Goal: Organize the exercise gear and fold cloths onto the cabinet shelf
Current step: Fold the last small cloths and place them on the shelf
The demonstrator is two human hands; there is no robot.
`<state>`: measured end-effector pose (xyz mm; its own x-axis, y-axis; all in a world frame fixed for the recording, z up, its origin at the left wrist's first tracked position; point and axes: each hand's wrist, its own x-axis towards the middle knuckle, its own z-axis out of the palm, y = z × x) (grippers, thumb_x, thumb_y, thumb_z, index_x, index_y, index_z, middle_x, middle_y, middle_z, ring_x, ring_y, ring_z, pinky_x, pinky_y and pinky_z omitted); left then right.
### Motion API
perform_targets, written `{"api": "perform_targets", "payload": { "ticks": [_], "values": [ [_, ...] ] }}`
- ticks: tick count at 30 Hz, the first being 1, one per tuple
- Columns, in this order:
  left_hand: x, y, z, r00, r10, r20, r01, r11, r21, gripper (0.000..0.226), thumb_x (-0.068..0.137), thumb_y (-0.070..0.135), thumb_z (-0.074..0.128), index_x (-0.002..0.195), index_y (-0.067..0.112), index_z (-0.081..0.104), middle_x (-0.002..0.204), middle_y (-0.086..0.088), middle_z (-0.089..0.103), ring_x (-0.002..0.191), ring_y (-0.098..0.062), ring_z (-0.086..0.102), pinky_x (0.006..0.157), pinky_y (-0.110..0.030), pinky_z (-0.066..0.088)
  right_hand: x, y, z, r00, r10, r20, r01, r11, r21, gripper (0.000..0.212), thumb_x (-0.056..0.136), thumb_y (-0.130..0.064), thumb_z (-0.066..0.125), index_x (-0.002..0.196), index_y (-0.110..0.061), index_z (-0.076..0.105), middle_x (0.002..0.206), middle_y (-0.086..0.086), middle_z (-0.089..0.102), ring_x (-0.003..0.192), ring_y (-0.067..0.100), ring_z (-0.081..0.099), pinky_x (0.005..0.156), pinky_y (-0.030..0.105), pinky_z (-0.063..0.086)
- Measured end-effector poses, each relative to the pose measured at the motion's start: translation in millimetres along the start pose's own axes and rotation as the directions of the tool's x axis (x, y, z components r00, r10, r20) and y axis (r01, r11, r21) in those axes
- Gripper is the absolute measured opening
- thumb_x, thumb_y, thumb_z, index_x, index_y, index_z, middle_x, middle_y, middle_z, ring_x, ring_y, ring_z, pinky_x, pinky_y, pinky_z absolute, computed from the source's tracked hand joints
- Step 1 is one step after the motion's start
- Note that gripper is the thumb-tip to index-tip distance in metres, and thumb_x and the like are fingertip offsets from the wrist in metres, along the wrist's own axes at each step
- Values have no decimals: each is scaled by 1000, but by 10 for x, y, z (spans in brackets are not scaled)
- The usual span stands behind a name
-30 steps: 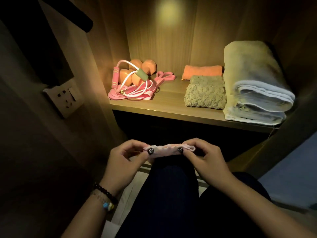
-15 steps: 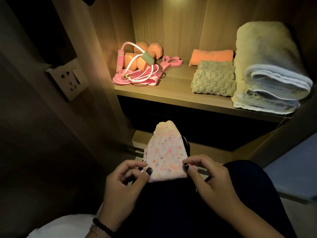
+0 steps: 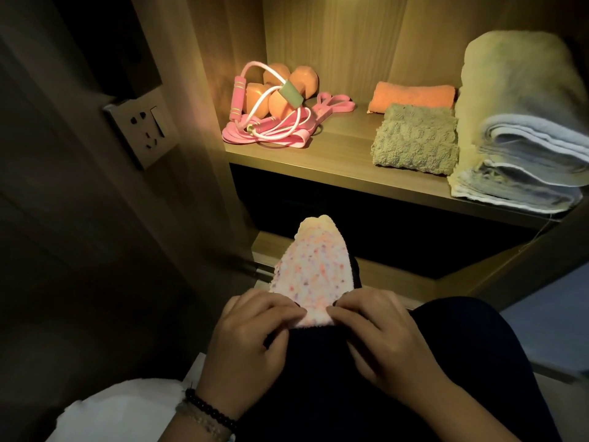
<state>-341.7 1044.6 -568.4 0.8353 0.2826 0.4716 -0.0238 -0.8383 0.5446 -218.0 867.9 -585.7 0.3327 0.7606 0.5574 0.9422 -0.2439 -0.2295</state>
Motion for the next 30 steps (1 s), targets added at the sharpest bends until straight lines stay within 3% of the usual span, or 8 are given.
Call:
{"api": "perform_targets", "payload": {
  "ticks": [5,14,18,21,24,25,27,30],
  "values": [
    [-40,-46,-43,998,-26,62,27,1000,-14,25,79,26,59,99,23,74,102,18,64,100,0,58,83,-29,46,-6,16,-26,993,40,107,-47,997,63,33,82,-15,60,113,-6,67,111,7,62,106,23,58,90,35,44],
    [-4,-65,-49,999,-50,-13,50,999,-3,23,92,27,52,103,18,71,96,15,62,91,-3,58,75,-32,51,213,-1,-110,986,81,147,-96,990,103,14,92,-17,56,100,-13,68,91,-2,62,84,17,56,76,29,41],
    [-19,-59,-71,999,-38,-39,38,999,6,22,91,26,54,99,15,71,91,12,63,85,-3,59,72,-29,51,226,-60,-166,979,106,175,-136,976,170,19,95,-23,50,97,-16,67,85,-10,57,78,10,50,74,22,33],
    [-8,-58,-63,996,-68,-65,69,998,4,23,89,30,56,97,15,71,88,11,65,81,-5,61,69,-33,52,260,-81,-137,928,295,226,-365,840,402,14,94,-25,56,93,-21,70,82,-22,56,81,5,53,74,18,38],
    [21,-72,-49,988,-136,-70,142,986,87,26,86,35,63,102,16,70,87,11,64,77,-9,59,69,-37,52,302,-25,-56,817,480,320,-576,652,493,7,88,-24,66,85,-29,70,85,-14,65,84,6,58,71,21,44],
    [32,-81,-42,986,-147,-74,155,980,123,26,85,33,67,104,16,69,89,10,63,79,-10,59,70,-38,52,305,-15,-29,810,496,313,-586,667,460,6,86,-24,67,85,-30,69,85,-13,64,84,5,57,70,20,43],
    [47,-93,-37,992,-104,-76,116,978,171,21,85,24,65,104,14,68,96,6,64,88,-13,58,75,-38,51,308,-22,-2,862,458,216,-506,786,355,7,85,-19,69,87,-26,68,86,-14,58,84,3,54,70,16,39],
    [51,-94,-57,999,42,-21,-37,977,212,21,84,18,53,93,15,72,95,5,64,90,-12,56,77,-28,43,276,-45,21,968,234,93,-249,948,197,12,83,-10,66,91,-17,72,93,-5,58,90,12,55,77,24,39]
  ]
}}
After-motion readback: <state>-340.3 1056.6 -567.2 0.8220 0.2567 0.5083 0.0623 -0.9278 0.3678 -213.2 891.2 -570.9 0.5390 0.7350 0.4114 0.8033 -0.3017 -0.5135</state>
